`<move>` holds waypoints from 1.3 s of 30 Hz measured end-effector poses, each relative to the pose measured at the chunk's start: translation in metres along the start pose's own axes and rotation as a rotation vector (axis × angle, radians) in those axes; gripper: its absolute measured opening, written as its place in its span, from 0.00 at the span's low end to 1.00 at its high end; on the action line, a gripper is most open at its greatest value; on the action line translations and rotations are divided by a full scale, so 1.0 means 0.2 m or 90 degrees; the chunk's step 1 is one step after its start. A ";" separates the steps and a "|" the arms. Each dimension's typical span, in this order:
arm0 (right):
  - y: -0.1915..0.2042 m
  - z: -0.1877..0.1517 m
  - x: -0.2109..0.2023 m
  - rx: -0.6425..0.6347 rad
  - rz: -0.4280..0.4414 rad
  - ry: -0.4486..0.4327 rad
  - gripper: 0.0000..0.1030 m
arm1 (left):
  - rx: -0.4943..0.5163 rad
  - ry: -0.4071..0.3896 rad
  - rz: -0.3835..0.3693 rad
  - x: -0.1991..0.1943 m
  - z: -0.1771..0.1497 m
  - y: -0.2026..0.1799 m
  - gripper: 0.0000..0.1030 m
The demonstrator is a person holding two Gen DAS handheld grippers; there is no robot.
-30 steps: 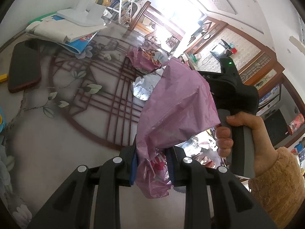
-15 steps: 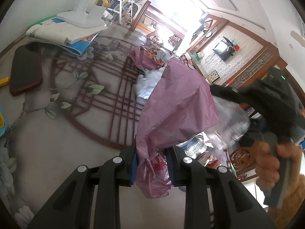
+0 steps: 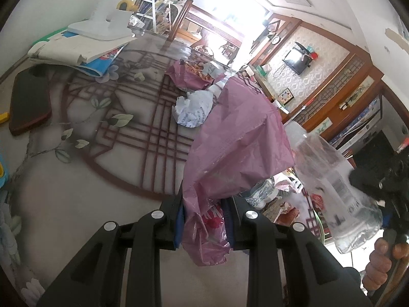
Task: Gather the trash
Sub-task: 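Carry the bag and bottle to the red bin and open both tools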
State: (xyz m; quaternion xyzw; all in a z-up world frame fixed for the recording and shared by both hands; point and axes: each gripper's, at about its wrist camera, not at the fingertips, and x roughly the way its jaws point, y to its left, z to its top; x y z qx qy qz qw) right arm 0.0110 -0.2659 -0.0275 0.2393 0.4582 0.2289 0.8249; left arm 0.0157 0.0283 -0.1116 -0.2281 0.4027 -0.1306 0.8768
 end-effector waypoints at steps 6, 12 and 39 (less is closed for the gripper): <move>-0.17 -0.06 -0.11 0.027 -0.024 -0.013 0.47 | 0.029 0.007 0.002 0.03 -0.02 -0.05 0.22; -0.30 -0.11 -0.21 0.061 -0.026 -0.032 0.47 | 0.072 -0.016 0.018 0.00 -0.05 -0.10 0.22; -0.77 -0.16 -0.72 0.165 -0.001 -0.165 0.47 | 0.211 0.027 -0.081 0.03 -0.24 -0.88 0.22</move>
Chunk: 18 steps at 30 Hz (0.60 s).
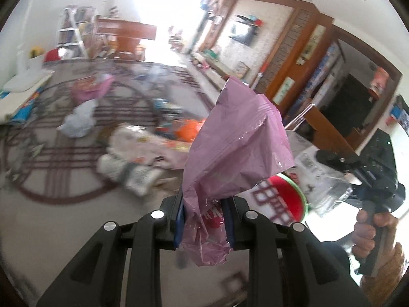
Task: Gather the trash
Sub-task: 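Carry the bag and bottle to the red bin and open both tools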
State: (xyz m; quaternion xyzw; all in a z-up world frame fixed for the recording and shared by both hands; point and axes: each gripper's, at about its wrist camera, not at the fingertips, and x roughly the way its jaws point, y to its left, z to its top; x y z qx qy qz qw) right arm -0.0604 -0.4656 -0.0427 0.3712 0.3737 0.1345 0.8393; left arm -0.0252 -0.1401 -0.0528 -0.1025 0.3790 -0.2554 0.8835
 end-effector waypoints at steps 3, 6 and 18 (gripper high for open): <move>-0.06 0.02 -0.06 0.016 -0.001 -0.017 0.47 | 0.004 0.010 -0.031 0.06 0.03 -0.11 0.22; -0.15 0.04 -0.14 0.033 -0.010 -0.044 0.47 | 0.007 0.025 -0.057 0.12 0.06 -0.20 0.22; -0.57 0.10 -0.45 0.121 -0.086 -0.136 0.47 | 0.083 0.130 -0.131 0.58 0.06 -0.64 0.22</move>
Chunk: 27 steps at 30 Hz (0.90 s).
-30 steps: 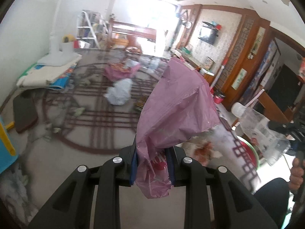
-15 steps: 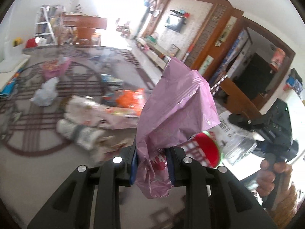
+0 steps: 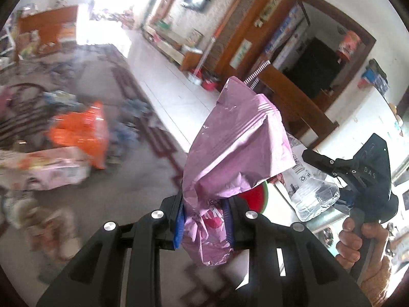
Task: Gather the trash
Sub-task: 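Carry the bag and bottle to the red bin and open both tools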
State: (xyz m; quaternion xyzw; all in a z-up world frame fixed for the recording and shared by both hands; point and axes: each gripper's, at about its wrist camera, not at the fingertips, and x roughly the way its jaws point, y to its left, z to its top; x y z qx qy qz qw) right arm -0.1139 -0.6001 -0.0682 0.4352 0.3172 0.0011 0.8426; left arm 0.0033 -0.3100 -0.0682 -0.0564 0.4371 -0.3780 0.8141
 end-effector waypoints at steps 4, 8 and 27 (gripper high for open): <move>-0.14 0.04 -0.02 0.028 -0.027 -0.018 0.47 | 0.008 0.026 -0.026 0.18 0.06 -0.09 0.22; -0.26 0.08 -0.01 0.056 -0.049 -0.030 0.47 | 0.035 0.047 -0.037 0.36 0.12 -0.17 0.22; -0.41 0.13 0.00 0.110 -0.098 -0.075 0.62 | 0.081 0.039 -0.004 0.53 0.16 -0.27 0.59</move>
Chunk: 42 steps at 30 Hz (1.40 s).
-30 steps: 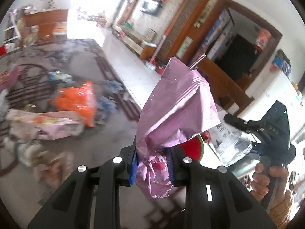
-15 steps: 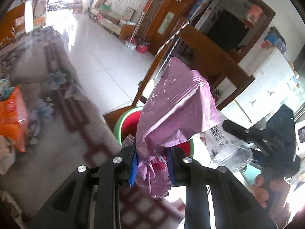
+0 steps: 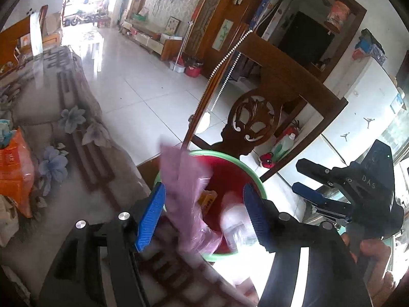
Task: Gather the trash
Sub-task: 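Carry the bag and bottle to the red bin and open both tools, then grasp the white floral-print paper cup with the left tool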
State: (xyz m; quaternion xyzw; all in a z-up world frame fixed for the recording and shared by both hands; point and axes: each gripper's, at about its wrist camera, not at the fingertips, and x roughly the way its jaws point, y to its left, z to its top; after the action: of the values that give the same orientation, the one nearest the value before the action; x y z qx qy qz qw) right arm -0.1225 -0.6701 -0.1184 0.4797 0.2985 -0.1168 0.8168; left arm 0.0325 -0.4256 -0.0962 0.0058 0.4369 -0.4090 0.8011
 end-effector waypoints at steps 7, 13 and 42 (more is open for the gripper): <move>0.19 -0.06 -0.06 -0.058 0.014 0.007 0.64 | -0.029 -0.050 0.019 -0.24 -0.04 0.08 0.59; 0.60 -0.28 -0.07 -0.201 0.043 0.038 0.72 | -0.086 -0.102 0.080 -0.54 -0.17 0.28 0.64; 1.15 -0.96 0.06 -0.561 -0.138 0.015 0.74 | -0.446 -0.111 0.217 -0.80 -0.57 1.31 0.62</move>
State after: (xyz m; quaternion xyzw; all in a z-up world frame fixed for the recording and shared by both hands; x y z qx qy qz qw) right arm -0.0752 -0.3878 -0.0305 0.0534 0.3774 -0.0583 0.9227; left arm 0.0807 -0.1042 -0.1449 -0.2300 0.4731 -0.0950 0.8451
